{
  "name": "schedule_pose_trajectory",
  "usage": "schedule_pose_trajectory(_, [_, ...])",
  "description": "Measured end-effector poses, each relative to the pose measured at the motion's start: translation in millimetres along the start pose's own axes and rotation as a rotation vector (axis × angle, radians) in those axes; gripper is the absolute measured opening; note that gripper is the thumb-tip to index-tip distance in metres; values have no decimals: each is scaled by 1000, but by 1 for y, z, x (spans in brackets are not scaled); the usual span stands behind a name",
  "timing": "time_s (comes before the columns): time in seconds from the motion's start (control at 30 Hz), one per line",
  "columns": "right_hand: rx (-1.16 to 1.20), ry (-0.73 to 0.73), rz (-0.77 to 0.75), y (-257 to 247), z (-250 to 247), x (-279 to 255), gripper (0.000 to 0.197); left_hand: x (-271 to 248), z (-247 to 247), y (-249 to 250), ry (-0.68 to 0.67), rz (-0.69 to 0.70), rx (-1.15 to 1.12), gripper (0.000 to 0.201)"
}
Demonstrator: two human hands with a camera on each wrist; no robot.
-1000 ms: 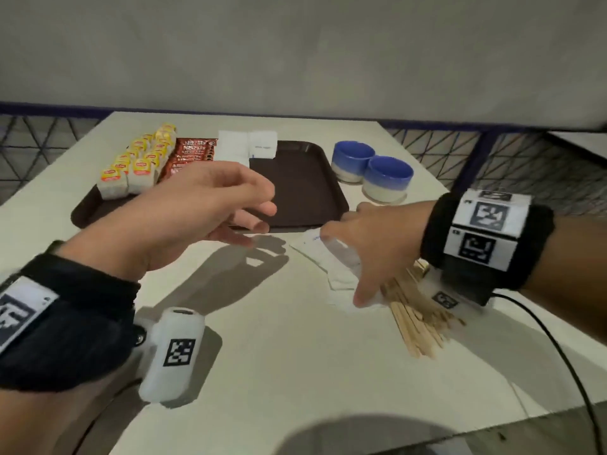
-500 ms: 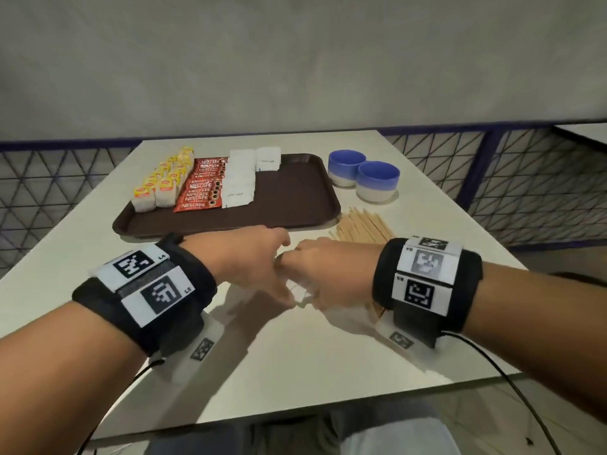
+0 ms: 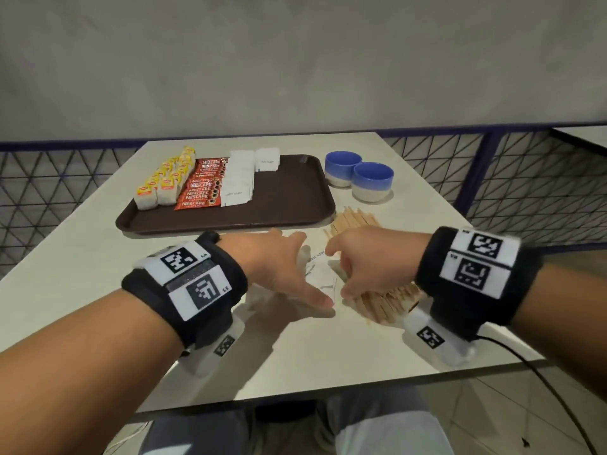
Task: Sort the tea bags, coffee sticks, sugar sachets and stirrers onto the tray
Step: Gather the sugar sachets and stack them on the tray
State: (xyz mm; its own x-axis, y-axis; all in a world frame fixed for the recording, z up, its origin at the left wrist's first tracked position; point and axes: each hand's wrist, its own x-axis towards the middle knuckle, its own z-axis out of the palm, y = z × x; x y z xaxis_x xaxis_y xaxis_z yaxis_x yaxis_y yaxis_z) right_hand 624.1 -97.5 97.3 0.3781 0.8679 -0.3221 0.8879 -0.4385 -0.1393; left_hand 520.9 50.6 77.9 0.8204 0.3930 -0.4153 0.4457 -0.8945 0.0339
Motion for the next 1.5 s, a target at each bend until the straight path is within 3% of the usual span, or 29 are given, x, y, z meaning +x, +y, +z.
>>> schedule_pose_trajectory(0.1, [-25,57,4,-14,8,12,44,3,6,11,33,40,53,126])
schedule_pose_trajectory(0.23, [54,31,-36,-22,1,20,24,7,3,11,88,150,-4,71])
schedule_pose_trajectory(0.33, [167,28,6,-15,-9,21,23,11,3,6,121,144,-30,74])
schedule_pose_trajectory(0.47, [15,142,40,-12,-8,28,40,15,8,1,137,93,-45,94])
schedule_pose_trajectory(0.53, [-58,136,36,-14,-4,32,41,17,8,-2,142,109,-56,112])
schedule_pose_trajectory(0.6, [-82,109,38,-16,-1,38,34,19,8,-3,130,133,-61,116])
schedule_pose_trajectory(0.7, [-111,83,39,-22,2,45,23,18,5,-3,105,177,-53,94])
schedule_pose_trajectory(0.83, [-100,91,58,-32,1,48,24,19,6,-7,109,196,-71,66])
schedule_pose_trajectory(0.97, [-42,64,93,-41,2,52,24,23,12,-13,104,184,-131,55])
schedule_pose_trajectory(1.13, [327,21,185,-37,2,55,6,23,17,-17,145,177,-199,62])
schedule_pose_trajectory(1.33, [983,3,251,-40,5,54,16,15,17,-19,166,180,-279,43])
schedule_pose_trajectory(1.5, [1333,3,261,-42,2,56,21,9,18,-27,187,177,-376,47])
